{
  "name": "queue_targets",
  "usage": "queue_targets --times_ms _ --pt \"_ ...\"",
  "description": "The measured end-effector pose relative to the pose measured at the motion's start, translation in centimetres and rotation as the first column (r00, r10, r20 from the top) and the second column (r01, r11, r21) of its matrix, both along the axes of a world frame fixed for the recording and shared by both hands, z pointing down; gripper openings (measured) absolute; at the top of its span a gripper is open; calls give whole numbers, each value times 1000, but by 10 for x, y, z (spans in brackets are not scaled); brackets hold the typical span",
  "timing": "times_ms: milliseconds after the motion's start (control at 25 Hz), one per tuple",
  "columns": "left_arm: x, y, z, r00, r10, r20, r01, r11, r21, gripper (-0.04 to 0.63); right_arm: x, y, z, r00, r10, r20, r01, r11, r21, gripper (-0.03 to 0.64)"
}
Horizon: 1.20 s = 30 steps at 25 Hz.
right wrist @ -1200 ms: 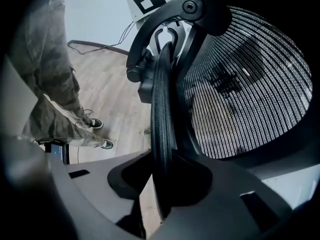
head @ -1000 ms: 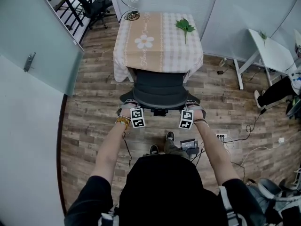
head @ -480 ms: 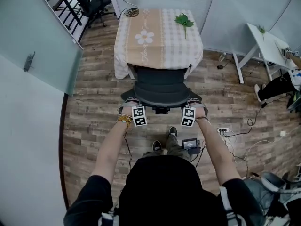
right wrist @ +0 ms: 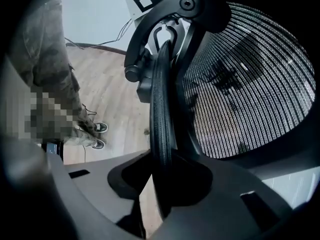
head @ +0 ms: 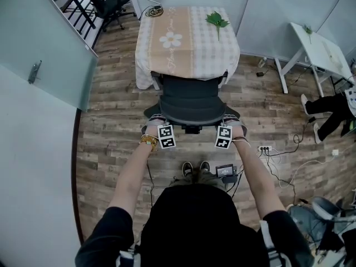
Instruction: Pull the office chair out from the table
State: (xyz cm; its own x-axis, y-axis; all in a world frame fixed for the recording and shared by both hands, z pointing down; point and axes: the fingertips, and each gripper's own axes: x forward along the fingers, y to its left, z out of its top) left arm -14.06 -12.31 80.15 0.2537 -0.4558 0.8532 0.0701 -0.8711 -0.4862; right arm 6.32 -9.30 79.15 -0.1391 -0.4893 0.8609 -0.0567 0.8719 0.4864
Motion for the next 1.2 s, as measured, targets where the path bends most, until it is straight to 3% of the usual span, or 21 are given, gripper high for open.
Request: queue_targets --times_ms 1200 --pt "7 63 4 998 -63 28 64 996 -63 120 10 58 1 999 -48 9 48 999 6 89"
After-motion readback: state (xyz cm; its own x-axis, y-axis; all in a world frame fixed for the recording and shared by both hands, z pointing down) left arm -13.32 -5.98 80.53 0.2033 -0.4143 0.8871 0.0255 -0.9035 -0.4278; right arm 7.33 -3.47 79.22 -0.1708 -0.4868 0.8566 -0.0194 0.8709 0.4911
